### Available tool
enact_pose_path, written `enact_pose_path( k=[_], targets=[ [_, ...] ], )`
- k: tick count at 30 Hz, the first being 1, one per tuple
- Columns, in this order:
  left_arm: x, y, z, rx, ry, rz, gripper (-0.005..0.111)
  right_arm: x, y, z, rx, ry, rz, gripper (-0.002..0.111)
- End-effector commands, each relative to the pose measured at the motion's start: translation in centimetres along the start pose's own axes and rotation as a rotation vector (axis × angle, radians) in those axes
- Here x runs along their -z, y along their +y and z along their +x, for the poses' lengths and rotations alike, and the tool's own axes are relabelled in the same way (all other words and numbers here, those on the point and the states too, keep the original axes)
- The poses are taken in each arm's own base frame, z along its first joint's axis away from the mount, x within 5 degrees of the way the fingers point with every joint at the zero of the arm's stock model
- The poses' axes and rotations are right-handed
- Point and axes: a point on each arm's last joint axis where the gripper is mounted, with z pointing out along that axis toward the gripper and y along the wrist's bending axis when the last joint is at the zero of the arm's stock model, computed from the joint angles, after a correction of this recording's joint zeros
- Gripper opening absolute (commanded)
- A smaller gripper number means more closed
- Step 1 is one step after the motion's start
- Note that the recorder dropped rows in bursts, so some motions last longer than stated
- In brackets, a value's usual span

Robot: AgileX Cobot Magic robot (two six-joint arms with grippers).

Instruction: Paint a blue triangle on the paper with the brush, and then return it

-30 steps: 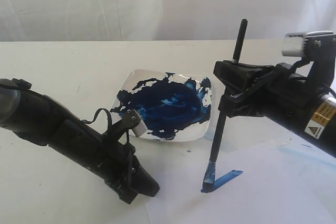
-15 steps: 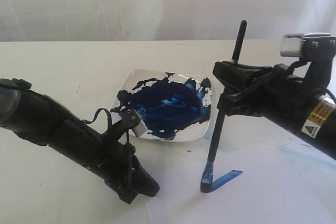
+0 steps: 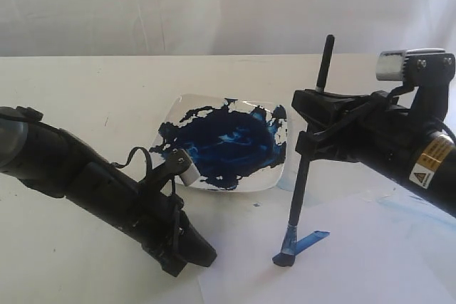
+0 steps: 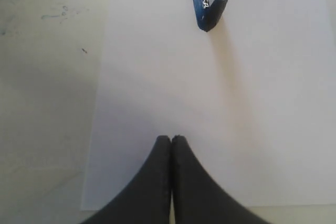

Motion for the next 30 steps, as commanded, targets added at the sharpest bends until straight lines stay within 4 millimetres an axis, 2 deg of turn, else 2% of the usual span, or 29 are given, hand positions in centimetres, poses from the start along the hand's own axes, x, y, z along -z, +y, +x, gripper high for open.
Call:
enact_pose_path(
  k=[1,19,30],
  targets=[
    [-0.1,-0.2,0.1,-0.009,0.013,0.007,0.000,0.0,0.0,0.0,0.012,0.005,0.003,0.000],
    [-0.1,-0.2,0.1,-0.009,0.013,0.009,0.000,2.2,0.1,-1.3,0.116,0.067,0.114,0.000],
    [-0.1,-0.2,0.1,-0.009,0.013,0.009,0.000,2.7,-0.3,-1.2,0.162,0.116,0.166,0.000]
  ],
)
